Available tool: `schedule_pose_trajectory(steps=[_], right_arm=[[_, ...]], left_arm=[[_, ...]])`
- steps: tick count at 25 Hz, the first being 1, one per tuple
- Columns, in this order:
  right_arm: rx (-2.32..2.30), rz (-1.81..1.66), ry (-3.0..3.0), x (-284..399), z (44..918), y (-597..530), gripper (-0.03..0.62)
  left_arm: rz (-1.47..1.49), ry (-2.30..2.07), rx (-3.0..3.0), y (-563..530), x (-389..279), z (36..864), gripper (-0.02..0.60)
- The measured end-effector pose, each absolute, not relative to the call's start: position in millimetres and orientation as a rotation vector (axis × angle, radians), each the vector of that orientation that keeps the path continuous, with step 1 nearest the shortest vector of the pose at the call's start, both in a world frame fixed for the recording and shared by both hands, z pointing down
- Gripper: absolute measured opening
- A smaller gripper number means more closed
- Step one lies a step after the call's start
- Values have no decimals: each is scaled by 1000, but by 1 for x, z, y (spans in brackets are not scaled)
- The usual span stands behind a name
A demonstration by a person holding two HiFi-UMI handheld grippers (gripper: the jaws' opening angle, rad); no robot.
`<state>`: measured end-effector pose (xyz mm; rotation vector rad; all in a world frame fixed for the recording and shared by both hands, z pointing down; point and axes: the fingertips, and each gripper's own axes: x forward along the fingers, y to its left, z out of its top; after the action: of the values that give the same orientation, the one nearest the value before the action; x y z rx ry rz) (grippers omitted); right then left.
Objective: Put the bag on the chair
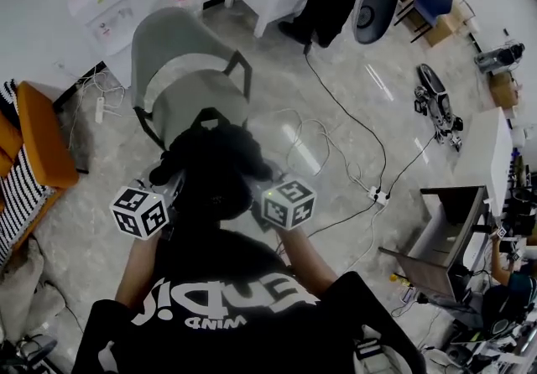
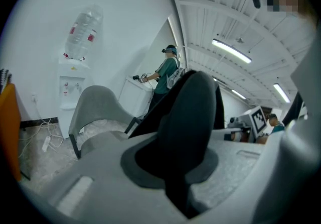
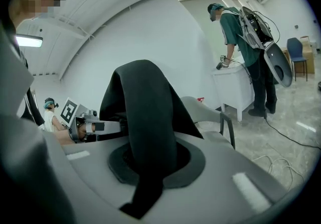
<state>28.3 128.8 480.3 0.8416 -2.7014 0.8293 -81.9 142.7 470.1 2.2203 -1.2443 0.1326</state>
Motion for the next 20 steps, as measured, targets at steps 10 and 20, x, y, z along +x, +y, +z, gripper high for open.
schedule_pose_trajectory(steps=[10,20], right_arm=[[967,849,-2676,-4,472,15,32],[1055,839,-2659,-13,465,-66,32]], left_arm=[[163,-1159,2274,25,-116,461,41],[181,-1112,2321,-57,-127,455,41]])
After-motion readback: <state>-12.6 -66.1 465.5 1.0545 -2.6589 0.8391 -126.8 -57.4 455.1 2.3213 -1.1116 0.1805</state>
